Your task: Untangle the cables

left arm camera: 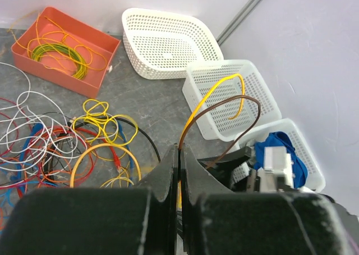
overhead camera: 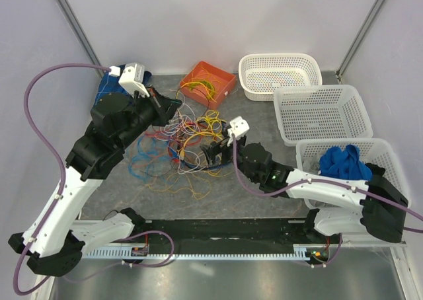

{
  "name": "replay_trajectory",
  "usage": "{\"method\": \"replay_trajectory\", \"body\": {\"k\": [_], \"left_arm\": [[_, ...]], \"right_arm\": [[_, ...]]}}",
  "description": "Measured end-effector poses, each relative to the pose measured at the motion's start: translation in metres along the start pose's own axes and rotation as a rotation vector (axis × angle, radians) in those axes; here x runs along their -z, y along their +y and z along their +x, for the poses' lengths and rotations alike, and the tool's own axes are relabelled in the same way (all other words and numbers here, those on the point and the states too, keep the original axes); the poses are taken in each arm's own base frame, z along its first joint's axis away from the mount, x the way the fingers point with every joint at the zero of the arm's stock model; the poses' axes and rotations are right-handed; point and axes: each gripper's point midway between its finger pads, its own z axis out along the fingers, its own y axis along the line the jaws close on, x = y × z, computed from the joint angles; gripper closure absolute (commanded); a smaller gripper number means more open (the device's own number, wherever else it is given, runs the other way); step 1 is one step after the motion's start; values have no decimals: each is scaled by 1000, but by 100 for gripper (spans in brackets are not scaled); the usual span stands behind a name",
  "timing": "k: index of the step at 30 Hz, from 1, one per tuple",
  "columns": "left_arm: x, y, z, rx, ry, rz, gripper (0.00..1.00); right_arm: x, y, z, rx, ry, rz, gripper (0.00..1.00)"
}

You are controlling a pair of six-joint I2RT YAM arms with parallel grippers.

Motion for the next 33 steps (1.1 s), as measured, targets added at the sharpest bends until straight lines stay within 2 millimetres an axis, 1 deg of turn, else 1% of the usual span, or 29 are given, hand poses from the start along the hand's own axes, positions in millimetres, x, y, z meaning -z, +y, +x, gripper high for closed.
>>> {"method": "replay_trajectory", "body": {"k": [5, 8, 9, 11, 12, 13, 14, 15, 16, 20, 21, 22, 23, 24, 26, 27, 29, 33], "left_arm": [[-2, -1, 2, -4, 11, 5, 98], [-2, 0, 3, -12, 16, 2, 98], [-1, 1, 4, -15, 19, 0, 98], [0, 1, 3, -21, 21, -2, 98], [0, 1, 3, -24, 19, -2, 98], [1, 2, 3, -27, 18, -4, 98], [1, 2, 2, -31, 16, -5, 98], [2, 2, 2, -34, 14, -7, 98], [2, 3, 1, -38, 12, -9, 98], [5, 9, -4, -53, -13, -40, 98], [6, 11, -5, -56, -19, -50, 95], [6, 13, -6, -60, -24, -60, 87], [6, 16, -6, -62, -29, -73, 75], [5, 18, -6, -67, -29, -81, 50], [2, 23, -4, -81, -30, -104, 26], [-1, 26, 0, -81, -24, -116, 1], [-7, 34, 8, -88, -9, -144, 0], [-21, 55, 36, -96, 50, -214, 0]], "right_arm": [[-23, -12, 9, 58, -45, 90, 2], [-33, -20, 12, 82, -75, 140, 6], [-37, -21, 12, 90, -85, 151, 11], [-43, -19, 9, 96, -102, 153, 25], [-46, -17, 5, 94, -115, 151, 49], [-48, -14, 1, 92, -130, 145, 60], [-49, -12, -4, 89, -144, 138, 82], [-50, -10, -10, 70, -165, 131, 92], [-50, -9, -14, 68, -178, 126, 99], [-46, -6, -23, 24, -194, 116, 100], [-44, -6, -25, 18, -187, 116, 100], [-42, -6, -27, 12, -183, 116, 100], [-40, -6, -30, 9, -169, 118, 100], [-38, -6, -35, 4, -158, 121, 100], [-34, -6, -49, -7, -145, 130, 100], [-32, -6, -56, -10, -141, 135, 100], [-25, -7, -77, -21, -141, 148, 100], [-3, -14, -119, -39, -155, 187, 100]]}}
